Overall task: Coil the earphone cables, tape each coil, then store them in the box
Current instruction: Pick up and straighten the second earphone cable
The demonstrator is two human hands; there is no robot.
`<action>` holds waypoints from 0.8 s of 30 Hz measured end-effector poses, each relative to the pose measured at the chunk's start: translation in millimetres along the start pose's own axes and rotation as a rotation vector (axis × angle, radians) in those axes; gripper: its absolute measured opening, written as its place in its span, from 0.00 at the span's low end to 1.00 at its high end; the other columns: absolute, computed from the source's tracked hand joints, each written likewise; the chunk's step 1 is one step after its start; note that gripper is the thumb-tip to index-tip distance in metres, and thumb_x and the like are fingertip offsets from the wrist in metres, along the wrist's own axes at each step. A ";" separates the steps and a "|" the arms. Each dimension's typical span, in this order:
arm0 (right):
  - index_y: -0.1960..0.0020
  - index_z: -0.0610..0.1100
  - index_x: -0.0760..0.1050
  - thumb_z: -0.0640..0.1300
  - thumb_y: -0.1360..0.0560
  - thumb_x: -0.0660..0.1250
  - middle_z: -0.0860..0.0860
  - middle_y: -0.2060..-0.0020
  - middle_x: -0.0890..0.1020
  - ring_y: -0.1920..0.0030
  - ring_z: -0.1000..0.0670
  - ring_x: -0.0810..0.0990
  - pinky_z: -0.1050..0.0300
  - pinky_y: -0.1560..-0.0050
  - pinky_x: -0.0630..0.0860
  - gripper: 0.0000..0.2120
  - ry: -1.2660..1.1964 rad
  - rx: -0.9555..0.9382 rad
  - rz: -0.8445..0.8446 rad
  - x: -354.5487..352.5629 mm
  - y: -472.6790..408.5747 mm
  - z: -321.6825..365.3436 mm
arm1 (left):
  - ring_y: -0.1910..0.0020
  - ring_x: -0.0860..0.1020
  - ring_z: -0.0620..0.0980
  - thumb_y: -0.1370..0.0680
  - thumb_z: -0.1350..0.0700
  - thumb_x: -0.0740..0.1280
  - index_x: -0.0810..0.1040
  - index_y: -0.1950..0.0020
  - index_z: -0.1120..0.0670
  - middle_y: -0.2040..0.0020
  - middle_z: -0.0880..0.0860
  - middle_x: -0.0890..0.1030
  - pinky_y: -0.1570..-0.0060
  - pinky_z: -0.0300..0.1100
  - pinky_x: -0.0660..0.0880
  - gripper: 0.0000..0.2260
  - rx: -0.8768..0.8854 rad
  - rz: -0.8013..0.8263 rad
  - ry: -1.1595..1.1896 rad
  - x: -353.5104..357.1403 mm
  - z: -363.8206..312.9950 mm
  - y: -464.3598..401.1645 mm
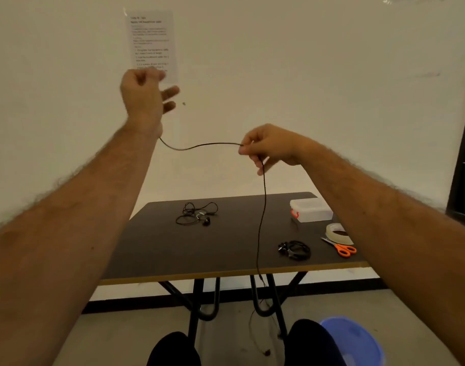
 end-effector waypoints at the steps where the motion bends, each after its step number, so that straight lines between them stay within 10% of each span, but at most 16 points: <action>1: 0.48 0.39 0.79 0.43 0.21 0.68 0.48 0.69 0.76 0.72 0.53 0.75 0.52 0.64 0.83 0.07 -0.002 -0.045 -0.069 1.2 -1.6 10.2 | 0.70 0.80 0.44 0.18 0.56 0.62 0.71 0.51 0.53 0.50 0.50 0.83 0.77 0.37 0.68 0.03 -0.024 0.088 -0.080 8.5 3.9 10.8; 9: 0.54 0.42 0.83 0.44 0.25 0.71 0.55 0.69 0.75 0.67 0.55 0.72 0.64 0.66 0.67 0.06 0.443 -0.250 -0.424 -4.6 -23.3 49.5 | 0.77 0.65 0.44 0.18 0.50 0.64 0.75 0.55 0.54 0.56 0.51 0.83 0.78 0.35 0.60 0.09 -0.106 0.405 -0.337 46.2 29.1 53.5; 14: 0.54 0.39 0.82 0.43 0.25 0.71 0.54 0.69 0.76 0.70 0.57 0.73 0.65 0.70 0.72 0.06 0.314 -0.259 -0.501 -15.8 -19.8 46.5 | 0.77 0.65 0.43 0.20 0.53 0.67 0.77 0.52 0.54 0.61 0.50 0.82 0.77 0.35 0.60 0.05 -0.133 0.595 -0.443 39.7 31.8 54.3; 24: 0.52 0.39 0.79 0.39 0.25 0.72 0.49 0.69 0.77 0.73 0.54 0.77 0.56 0.64 0.80 0.04 0.114 -0.110 -0.305 -34.4 -4.6 12.8 | 0.77 0.65 0.41 0.21 0.55 0.68 0.77 0.57 0.51 0.64 0.48 0.79 0.78 0.35 0.58 0.05 -0.116 0.395 -0.367 15.3 17.5 28.3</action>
Point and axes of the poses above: each hand's wrist, its own y-axis away from the middle knuckle, its own x-axis out of the palm, z = x × y, the point moved 1 cm from there along -y, towards the middle knuckle
